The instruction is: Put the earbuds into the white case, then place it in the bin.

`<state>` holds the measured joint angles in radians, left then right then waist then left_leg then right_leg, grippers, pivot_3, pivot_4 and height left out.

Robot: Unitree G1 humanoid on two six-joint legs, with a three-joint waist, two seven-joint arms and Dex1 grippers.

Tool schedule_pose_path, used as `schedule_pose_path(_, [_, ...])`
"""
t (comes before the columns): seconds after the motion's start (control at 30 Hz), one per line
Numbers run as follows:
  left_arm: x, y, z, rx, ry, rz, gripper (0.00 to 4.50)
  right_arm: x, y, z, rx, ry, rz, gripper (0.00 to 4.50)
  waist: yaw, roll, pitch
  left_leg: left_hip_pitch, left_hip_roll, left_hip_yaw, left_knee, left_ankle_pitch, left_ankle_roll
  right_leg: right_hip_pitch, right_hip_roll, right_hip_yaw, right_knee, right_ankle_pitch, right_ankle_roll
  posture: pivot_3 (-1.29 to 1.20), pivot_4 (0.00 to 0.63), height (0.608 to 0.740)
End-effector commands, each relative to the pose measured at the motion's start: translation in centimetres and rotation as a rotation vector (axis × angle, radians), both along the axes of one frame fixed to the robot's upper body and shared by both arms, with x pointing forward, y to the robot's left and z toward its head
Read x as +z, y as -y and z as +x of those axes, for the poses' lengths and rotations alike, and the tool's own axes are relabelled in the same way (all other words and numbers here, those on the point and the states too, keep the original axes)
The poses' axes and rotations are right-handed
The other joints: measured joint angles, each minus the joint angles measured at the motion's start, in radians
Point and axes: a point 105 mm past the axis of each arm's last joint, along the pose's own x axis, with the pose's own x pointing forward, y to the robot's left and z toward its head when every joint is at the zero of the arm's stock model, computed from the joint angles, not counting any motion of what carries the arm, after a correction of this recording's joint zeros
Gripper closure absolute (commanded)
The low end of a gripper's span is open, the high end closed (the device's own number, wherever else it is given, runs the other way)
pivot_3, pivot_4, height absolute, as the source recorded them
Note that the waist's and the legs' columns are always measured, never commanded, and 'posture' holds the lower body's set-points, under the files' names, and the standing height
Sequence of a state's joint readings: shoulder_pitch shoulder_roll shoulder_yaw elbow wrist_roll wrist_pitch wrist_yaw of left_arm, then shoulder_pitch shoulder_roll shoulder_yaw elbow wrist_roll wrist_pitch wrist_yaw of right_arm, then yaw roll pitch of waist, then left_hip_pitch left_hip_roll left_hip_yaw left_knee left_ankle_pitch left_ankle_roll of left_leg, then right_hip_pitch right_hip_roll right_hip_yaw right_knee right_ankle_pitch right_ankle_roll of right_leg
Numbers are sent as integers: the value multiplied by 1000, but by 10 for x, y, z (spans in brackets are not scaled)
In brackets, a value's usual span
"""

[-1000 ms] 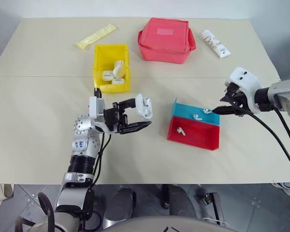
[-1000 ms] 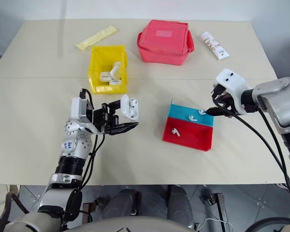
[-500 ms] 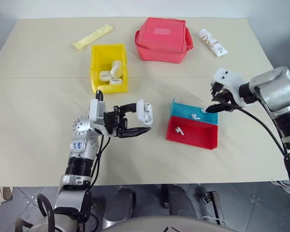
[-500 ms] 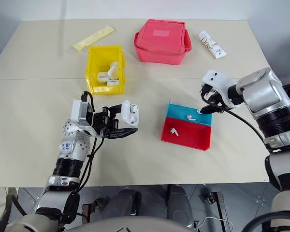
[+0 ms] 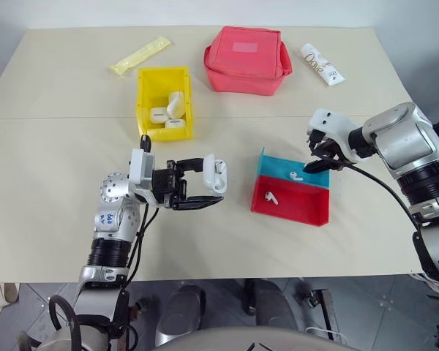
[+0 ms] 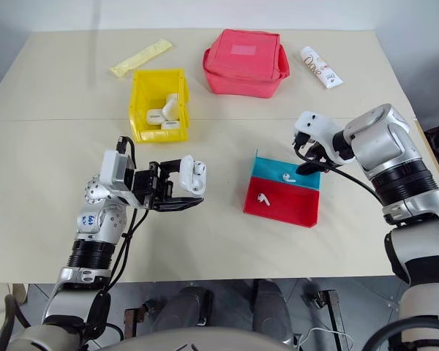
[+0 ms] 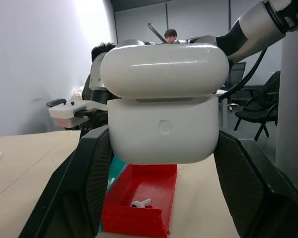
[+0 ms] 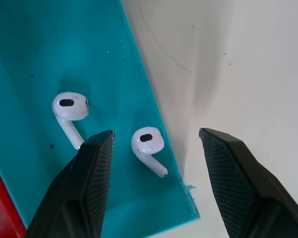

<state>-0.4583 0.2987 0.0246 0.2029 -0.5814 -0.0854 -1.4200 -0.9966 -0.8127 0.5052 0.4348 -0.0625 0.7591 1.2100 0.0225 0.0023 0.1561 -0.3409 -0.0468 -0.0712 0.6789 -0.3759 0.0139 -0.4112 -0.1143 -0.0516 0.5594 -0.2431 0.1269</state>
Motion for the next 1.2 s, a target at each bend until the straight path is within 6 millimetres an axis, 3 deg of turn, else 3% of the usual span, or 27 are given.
schedule_pose_path(0.03, [7, -3, -5, 0, 42, -5, 1756, 5, 0, 2, 14, 21, -10, 1661, -1, 0, 0, 0, 0, 0, 0, 0, 0, 0, 0, 0, 0, 0, 0, 0, 150, 740])
schedule_pose_path(0.4, [7, -4, -4, 14, 43, -3, 1756, -2, 0, 2, 19, 4, -20, 1661, -1, 0, 0, 0, 0, 0, 0, 0, 0, 0, 0, 0, 0, 0, 0, 0, 150, 740])
schedule_pose_path(0.5, [7, -5, -4, 20, 44, -2, 1756, -5, 0, 1, 30, -2, -29, 2203, -1, 0, 0, 0, 0, 0, 0, 0, 0, 0, 0, 0, 0, 0, 0, 0, 150, 740])
schedule_pose_path(0.67, [6, -6, -3, 25, 44, -1, 1756, -5, -2, 1, 32, -4, -23, 3928, -1, 0, 0, 0, 0, 0, 0, 0, 0, 0, 0, 0, 1, 0, 0, 0, 150, 740])
schedule_pose_path(0.73, [6, -6, -3, 24, 44, 0, 1756, -2, -1, 2, 29, 7, -23, 4023, -1, 0, 0, 0, 0, 0, 0, 0, 0, 0, 0, 0, 1, 0, 0, 0, 150, 740])
schedule_pose_path(0.97, [6, 0, -4, -7, 37, -17, 1756, 40, -20, 0, 100, 183, 156, 4023, -1, 0, 0, 0, 0, 0, 0, 0, 0, 0, 0, 0, 1, 0, 0, 0, 150, 740])
schedule_pose_path(1.13, [7, 7, -1, -33, 25, -54, 1756, 85, -47, -43, 259, 371, 540, 4023, 7, 0, 0, -1, 0, -3, 1, 0, 0, 1, 0, -2, 0, 0, 1, 0, 150, 740])
schedule_pose_path(1.2, [8, 10, 2, -42, 23, -65, 1756, 91, -53, -68, 310, 392, 656, 4023, 6, 0, 0, -1, 0, -2, 2, 0, 0, 2, 0, -1, 0, 1, 1, 0, 150, 740])
